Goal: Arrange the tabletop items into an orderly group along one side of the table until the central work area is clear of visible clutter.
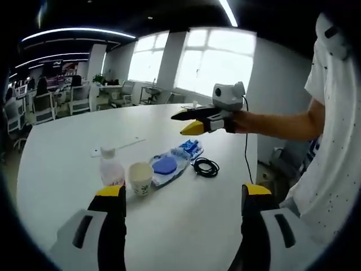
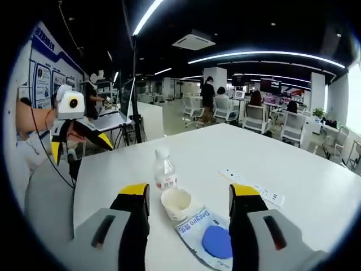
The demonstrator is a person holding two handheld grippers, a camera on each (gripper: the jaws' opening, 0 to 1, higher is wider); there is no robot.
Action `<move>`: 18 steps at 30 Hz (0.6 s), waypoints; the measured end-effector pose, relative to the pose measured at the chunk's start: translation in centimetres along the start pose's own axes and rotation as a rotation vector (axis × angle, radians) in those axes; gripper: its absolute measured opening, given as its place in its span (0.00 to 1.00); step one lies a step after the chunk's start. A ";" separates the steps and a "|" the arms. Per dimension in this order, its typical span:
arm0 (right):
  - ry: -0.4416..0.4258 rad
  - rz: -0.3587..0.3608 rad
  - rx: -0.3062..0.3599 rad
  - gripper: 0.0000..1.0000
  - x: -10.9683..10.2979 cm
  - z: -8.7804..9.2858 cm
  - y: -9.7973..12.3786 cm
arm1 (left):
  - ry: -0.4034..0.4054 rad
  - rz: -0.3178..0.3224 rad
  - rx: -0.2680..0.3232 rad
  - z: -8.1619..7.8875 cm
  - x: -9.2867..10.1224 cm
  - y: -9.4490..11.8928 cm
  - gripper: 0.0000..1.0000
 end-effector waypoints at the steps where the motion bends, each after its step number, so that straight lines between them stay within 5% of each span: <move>1: -0.004 0.006 0.002 0.56 0.0 0.2 0.4 | -0.004 -0.001 -0.002 0.0 0.0 0.0 0.86; 18: -0.069 0.128 -0.007 0.57 0.7 4.1 8.0 | -0.056 0.006 -0.039 -0.8 1.3 -0.4 0.88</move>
Point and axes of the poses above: the point that each gripper's makers call its tool centre point, and the gripper's own axes: y roughly backward along the fingers, x roughly to its right, z roughly out of its underside, the point moved 3 cm from there along y, roughly backward along the fingers, and after that the axes turned 10 degrees about -x, right-handed, at the moved point
